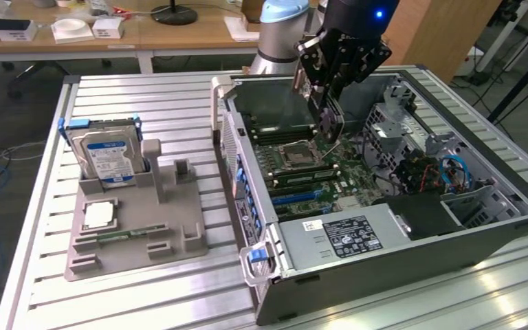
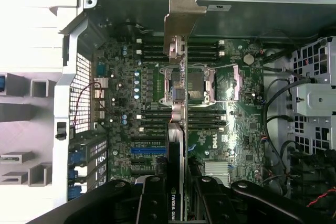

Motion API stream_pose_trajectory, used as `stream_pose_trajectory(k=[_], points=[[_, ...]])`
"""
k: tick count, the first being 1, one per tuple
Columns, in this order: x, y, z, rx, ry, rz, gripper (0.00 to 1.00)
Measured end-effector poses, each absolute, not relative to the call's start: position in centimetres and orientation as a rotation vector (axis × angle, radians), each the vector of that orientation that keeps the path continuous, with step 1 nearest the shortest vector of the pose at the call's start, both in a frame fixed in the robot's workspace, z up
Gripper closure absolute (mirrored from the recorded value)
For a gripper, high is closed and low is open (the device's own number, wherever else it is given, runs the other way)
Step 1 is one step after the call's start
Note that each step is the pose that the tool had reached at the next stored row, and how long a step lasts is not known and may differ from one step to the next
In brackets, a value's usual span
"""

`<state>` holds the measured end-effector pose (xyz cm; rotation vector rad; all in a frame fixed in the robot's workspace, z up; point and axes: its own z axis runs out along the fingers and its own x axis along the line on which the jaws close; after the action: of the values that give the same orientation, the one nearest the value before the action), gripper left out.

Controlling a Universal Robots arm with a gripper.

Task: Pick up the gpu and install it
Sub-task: 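Insert the gpu into the slot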

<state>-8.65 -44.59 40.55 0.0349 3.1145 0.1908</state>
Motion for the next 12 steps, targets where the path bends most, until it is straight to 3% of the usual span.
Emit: stream_pose_trajectory(k=[12], points=[[-8.33, -44.59, 40.54, 0.022, 3.115, 0.191, 0.74]])
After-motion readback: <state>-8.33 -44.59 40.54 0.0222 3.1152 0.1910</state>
